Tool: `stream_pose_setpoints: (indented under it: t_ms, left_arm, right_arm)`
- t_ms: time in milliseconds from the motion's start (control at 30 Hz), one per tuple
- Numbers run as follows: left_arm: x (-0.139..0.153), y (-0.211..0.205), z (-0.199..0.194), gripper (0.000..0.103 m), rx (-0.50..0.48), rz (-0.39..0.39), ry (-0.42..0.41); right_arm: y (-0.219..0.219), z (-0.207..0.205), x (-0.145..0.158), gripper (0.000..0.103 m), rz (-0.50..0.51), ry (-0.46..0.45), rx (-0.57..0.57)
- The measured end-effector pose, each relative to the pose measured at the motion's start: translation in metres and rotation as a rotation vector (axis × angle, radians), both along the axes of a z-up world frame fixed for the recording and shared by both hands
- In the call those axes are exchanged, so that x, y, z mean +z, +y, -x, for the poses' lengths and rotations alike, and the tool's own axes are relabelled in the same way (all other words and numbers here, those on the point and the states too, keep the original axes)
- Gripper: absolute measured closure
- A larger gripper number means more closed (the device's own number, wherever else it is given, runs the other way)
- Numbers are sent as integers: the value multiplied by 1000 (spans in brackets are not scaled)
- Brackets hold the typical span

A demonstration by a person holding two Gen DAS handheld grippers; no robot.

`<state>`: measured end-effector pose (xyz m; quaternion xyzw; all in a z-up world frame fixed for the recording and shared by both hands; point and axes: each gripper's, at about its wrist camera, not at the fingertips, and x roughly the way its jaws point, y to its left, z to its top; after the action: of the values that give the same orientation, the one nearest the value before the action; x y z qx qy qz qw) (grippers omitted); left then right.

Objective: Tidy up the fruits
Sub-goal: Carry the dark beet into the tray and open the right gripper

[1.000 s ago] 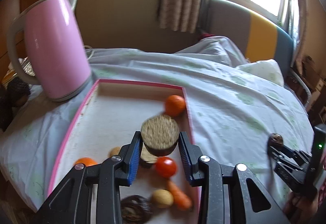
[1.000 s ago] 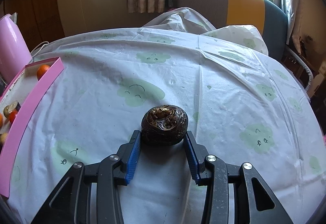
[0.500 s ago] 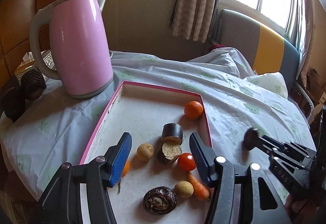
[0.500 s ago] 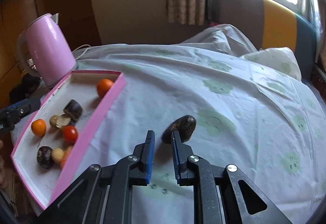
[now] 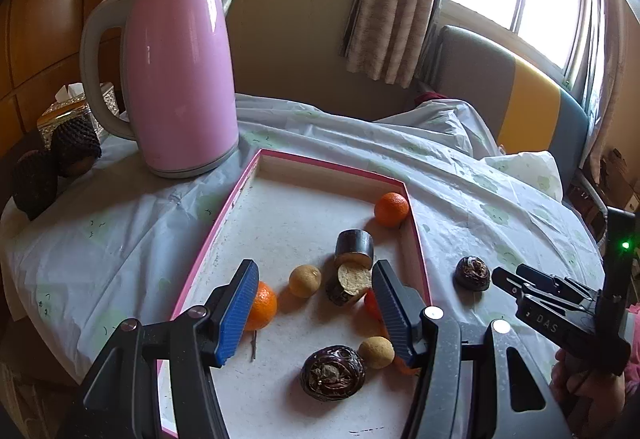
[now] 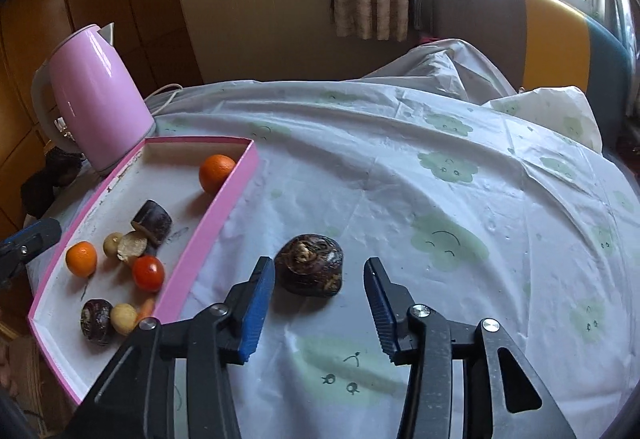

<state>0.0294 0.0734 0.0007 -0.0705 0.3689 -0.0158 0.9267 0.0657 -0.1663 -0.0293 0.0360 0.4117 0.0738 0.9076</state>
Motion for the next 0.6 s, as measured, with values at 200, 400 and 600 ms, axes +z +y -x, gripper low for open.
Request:
stream_pose_setpoints:
  t_ms: [200,400,600]
  left_arm:
    - [-1,-7,1,43,-30,0,6]
    - [3,-2,7,43,-21,-9,-10]
    - [11,13,12,43,37,-4,-24]
  right_arm:
    - [18,-20,-18,41,10,60,65]
    - [34,-21,-20,56,60,42,73]
    - [69,-11,14,56,-44,-18,205]
